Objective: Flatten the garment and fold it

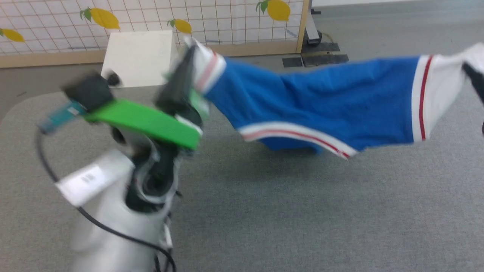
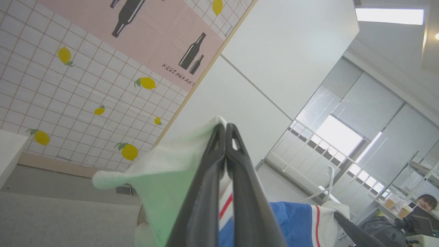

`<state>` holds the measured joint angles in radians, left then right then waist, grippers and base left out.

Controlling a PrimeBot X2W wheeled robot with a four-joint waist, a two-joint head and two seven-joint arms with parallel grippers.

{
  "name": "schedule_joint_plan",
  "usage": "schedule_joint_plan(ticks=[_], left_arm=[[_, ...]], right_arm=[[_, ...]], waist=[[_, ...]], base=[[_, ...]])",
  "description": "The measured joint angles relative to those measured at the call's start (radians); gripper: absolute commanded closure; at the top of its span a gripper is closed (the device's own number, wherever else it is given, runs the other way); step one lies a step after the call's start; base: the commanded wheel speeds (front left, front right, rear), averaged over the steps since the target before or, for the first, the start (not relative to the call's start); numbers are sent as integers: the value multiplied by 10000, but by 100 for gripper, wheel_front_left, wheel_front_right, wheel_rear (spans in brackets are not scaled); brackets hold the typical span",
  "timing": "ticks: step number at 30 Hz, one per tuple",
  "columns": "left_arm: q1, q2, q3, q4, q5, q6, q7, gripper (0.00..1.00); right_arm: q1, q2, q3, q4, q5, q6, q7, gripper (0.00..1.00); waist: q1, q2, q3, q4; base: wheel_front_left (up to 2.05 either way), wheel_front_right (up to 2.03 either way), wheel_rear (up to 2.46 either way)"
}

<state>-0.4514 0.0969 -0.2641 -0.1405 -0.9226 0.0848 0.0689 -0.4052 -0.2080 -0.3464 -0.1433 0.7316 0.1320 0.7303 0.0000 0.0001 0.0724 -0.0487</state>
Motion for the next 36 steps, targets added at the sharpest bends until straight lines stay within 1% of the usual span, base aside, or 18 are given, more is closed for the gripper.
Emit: schedule_joint_plan(ticks=[4,8,11,13,18,22,25,28,33,36], left_arm=[[-1439,497,635,-27,196,190,98,100],[-2777,936,1026,531,341,401,326,100],[-3770,1154,1206,1267,527,598,447,100],[-4420,1363,1191,1866,861,734,575,100],[-5862,1643,1083,3208,1505,1034,617,100],[-7133,1898,593,4372,2382,1329,623,100],[-7850,1910,403,5037,2851,1542,468,100],[-8556,1898,261,5438,3308,1705,35,100],[-9397,1868,297,5910,3499,1755,-725,100],[-9452,1770,286,6142,3478,1649,-943,100]], right_arm=[[-1454,217,23,2,-21,0,470,100],[-2859,307,96,462,-384,0,844,100],[-3870,483,113,1064,-673,0,1083,100],[-4603,635,127,1555,-940,0,1218,100],[-6158,715,341,2539,-1676,0,1239,100],[-7423,650,546,3323,-2270,0,780,100],[-8150,522,863,3927,-2696,0,307,100],[-8851,512,1011,4489,-2871,0,-299,100],[-9615,454,1210,5265,-2959,0,-1168,100],[-9702,355,1290,5636,-2869,0,-1446,100]], waist=[[0,0,-223,94],[0,0,-201,226],[0,0,-22,279],[0,-1,164,310],[0,0,760,367],[0,0,1412,412],[1,0,1922,443],[1,-1,2436,469],[2,0,3205,524],[2,0,3561,593]], base=[[0,0,0],[0,0,0],[0,0,0],[0,0,0],[0,0,0],[0,0,0],[0,0,0],[0,0,0],[0,0,0],[0,0,0]])
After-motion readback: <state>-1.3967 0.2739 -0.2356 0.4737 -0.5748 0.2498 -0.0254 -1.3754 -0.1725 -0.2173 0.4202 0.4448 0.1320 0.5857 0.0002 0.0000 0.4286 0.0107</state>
